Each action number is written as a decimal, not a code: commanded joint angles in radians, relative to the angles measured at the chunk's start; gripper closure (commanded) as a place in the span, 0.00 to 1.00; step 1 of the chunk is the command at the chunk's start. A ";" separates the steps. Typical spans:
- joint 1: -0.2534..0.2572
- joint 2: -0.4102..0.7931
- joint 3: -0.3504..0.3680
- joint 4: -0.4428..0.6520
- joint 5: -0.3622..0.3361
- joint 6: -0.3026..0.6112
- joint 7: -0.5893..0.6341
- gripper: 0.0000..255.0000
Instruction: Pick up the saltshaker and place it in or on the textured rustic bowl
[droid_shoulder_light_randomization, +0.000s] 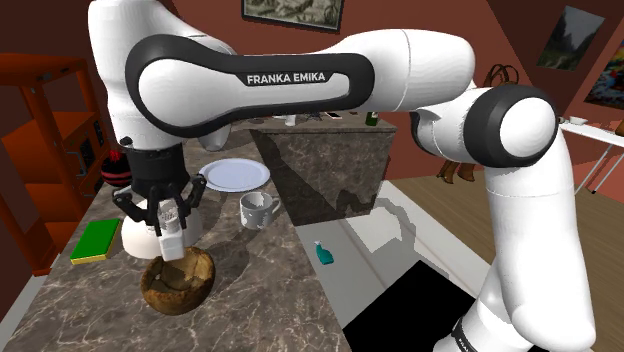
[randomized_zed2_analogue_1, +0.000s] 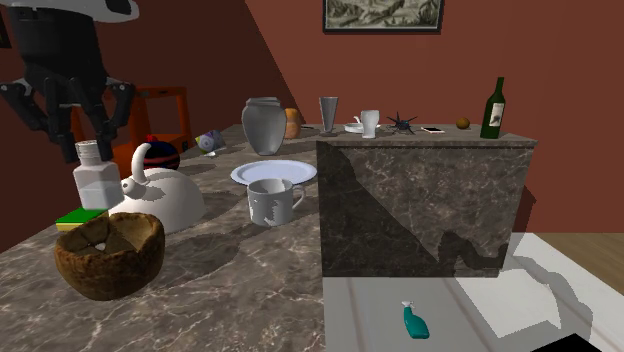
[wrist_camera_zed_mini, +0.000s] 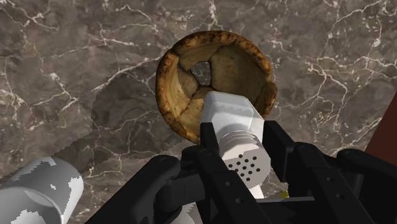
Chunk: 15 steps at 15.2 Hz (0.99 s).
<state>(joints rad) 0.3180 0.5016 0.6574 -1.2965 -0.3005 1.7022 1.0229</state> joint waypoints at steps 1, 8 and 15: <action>-0.006 -0.001 -0.001 -0.029 0.000 0.027 0.002 1.00; -0.015 0.000 -0.003 -0.084 -0.003 0.082 0.007 1.00; -0.015 0.000 -0.003 -0.084 -0.003 0.082 0.007 0.00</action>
<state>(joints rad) 0.3026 0.5019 0.6544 -1.3809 -0.3038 1.7842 1.0301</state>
